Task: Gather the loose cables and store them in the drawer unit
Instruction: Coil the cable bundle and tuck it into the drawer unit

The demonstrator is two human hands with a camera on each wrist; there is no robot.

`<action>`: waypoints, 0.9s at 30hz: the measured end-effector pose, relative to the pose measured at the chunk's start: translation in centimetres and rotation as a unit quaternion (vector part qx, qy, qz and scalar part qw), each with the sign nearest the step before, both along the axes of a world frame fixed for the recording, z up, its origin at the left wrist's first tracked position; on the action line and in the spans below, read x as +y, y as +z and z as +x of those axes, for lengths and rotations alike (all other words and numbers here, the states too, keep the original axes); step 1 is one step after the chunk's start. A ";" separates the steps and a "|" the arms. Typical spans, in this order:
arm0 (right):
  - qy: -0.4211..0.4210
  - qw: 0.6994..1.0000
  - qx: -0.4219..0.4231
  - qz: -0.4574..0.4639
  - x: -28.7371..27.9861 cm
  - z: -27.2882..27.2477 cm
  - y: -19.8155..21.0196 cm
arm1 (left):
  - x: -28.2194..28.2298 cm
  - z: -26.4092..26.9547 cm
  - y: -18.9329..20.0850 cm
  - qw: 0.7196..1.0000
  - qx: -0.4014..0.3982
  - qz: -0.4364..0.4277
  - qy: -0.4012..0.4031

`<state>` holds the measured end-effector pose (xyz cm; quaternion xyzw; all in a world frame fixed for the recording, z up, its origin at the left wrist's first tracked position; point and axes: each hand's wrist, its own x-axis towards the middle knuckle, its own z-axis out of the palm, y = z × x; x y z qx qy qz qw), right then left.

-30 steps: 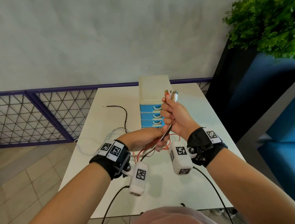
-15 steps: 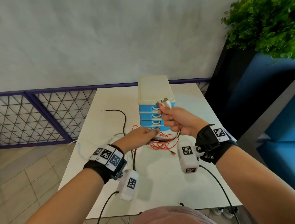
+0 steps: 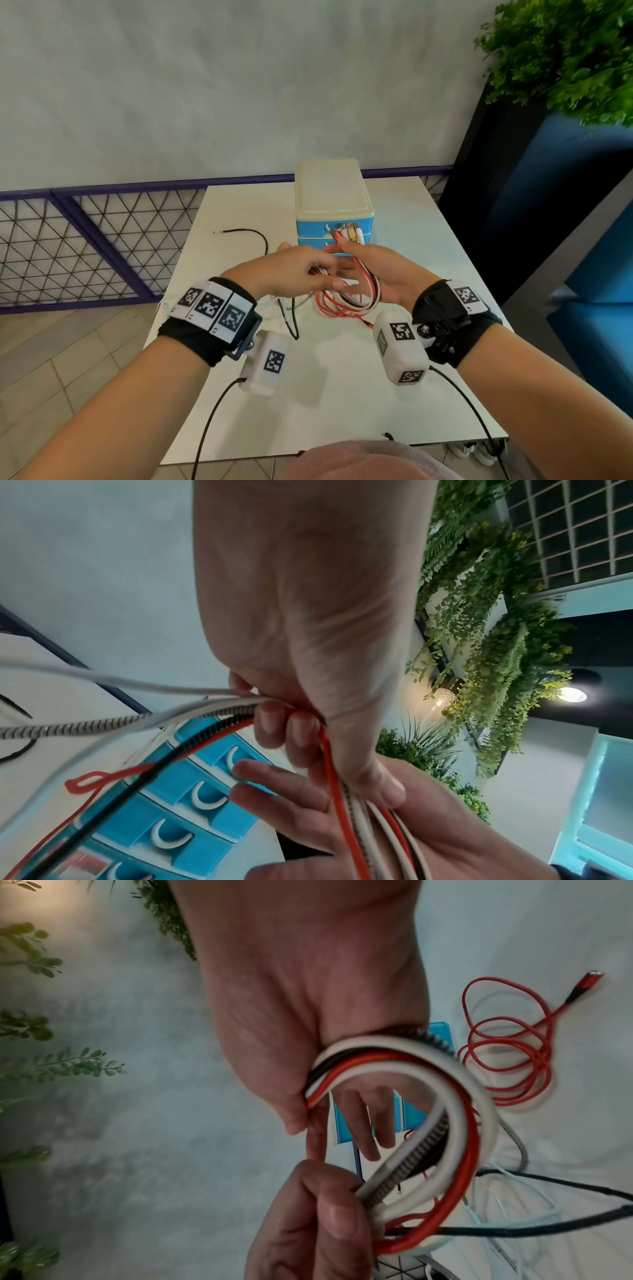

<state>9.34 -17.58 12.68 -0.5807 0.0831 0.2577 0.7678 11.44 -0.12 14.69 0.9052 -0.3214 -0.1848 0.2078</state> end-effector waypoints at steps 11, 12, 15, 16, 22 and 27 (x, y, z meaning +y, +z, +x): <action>0.088 0.992 0.067 0.064 0.5 0.1 0.0 | -1.0 0.6 0.3 0.998 -0.057 0.029 -0.014; 0.080 0.992 0.067 0.067 0.5 0.2 0.0 | -1.0 0.5 0.3 0.998 -0.054 0.017 -0.014; 0.069 0.994 0.059 0.066 0.6 0.0 0.2 | -0.7 0.3 -0.2 0.998 0.005 -0.050 0.045; 0.072 0.994 0.049 0.060 0.7 0.0 0.3 | -0.7 0.4 -0.3 0.996 0.011 -0.065 0.060; 0.083 0.997 -0.003 0.004 1.7 -0.2 -0.5 | -0.8 0.3 0.3 0.995 -0.019 -0.089 0.042; 0.093 0.994 -0.047 -0.025 1.7 0.2 -1.3 | -0.8 0.9 0.2 0.992 -0.046 -0.050 0.104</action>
